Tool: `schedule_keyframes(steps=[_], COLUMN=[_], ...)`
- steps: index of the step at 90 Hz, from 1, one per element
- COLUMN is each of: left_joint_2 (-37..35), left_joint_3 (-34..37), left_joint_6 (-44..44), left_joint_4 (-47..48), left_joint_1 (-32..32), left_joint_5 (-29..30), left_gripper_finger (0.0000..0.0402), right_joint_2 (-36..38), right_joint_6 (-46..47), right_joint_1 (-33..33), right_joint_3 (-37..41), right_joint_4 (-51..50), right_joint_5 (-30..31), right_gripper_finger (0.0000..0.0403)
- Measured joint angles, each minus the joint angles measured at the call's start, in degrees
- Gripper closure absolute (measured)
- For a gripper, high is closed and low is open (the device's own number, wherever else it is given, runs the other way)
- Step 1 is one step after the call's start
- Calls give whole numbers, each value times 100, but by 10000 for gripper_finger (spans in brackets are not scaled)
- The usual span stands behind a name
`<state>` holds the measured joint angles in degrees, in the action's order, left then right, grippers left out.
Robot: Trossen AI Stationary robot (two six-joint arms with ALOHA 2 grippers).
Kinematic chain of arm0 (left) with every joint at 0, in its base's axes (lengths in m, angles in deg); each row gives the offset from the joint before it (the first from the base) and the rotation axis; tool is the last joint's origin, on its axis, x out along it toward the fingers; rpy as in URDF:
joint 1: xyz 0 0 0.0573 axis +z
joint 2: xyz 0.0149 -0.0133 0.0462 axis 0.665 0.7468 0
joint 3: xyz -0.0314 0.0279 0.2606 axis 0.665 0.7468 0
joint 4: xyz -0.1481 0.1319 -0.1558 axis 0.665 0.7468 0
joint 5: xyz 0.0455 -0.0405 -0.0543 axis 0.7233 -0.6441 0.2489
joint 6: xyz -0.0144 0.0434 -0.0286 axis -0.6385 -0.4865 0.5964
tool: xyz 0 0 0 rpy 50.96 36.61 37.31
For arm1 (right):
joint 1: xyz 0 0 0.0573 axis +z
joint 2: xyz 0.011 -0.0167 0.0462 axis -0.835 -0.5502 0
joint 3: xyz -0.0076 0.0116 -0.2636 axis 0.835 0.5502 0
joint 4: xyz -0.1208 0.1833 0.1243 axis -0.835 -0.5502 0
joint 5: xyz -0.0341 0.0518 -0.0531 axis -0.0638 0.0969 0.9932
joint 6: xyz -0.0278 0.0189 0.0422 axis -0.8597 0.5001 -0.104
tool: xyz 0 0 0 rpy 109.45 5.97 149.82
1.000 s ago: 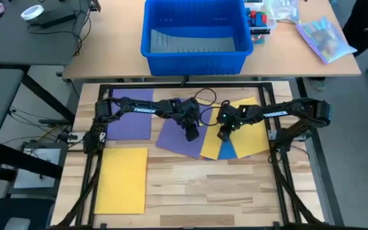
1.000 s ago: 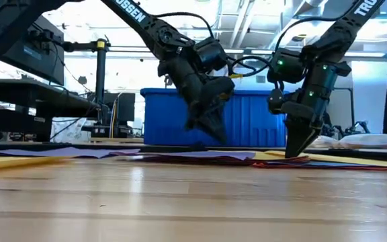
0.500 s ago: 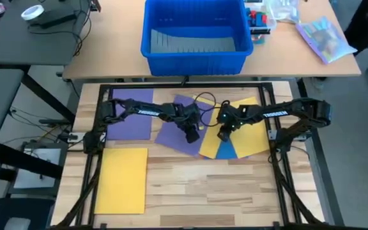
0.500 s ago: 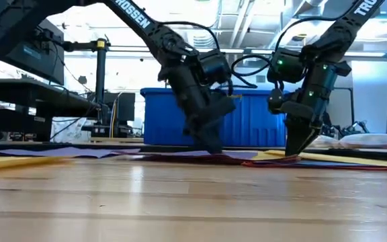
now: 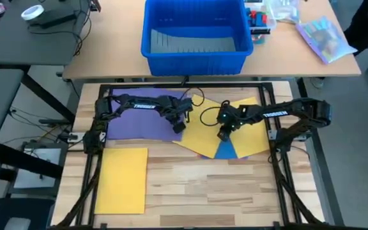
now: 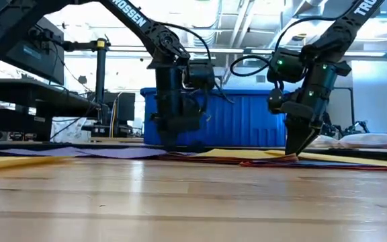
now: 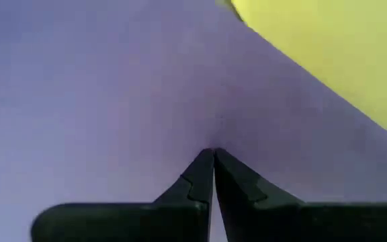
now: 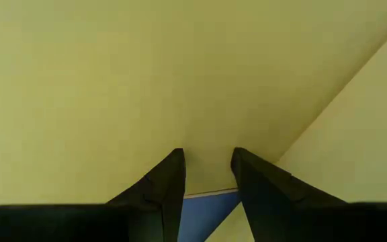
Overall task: Organize paper
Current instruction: Stack the purple colored paper on top of the other purple colored papers
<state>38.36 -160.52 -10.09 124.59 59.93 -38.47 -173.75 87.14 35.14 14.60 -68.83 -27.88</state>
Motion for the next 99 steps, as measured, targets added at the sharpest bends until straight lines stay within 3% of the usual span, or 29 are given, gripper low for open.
schedule_keyframes(steps=[29,38,50,59,80,99], left_joint_2=[-139,-248,-496,-306,2,-64], left_joint_3=[-11,-22,-89,-43,-22,39], left_joint_6=[622,255,-505,-668,-1273,-1404], left_joint_4=[740,180,-1300,-1568,-380,674], left_joint_1=[167,178,65,120,298,454], left_joint_5=[146,-62,-711,-1114,-1266,-287], left_gripper_finger=[402,402,401,402,402,402], right_joint_2=[-2,-2,-2,-2,-2,3], right_joint_6=[-2,-2,-2,-2,-20,-158], right_joint_1=[0,2,0,-4,50,23], right_joint_3=[0,0,0,0,-2,-13], right_joint_4=[3,8,16,7,-31,-217], right_joint_5=[3,6,4,3,42,33], right_gripper_finger=[280,280,280,280,280,280])
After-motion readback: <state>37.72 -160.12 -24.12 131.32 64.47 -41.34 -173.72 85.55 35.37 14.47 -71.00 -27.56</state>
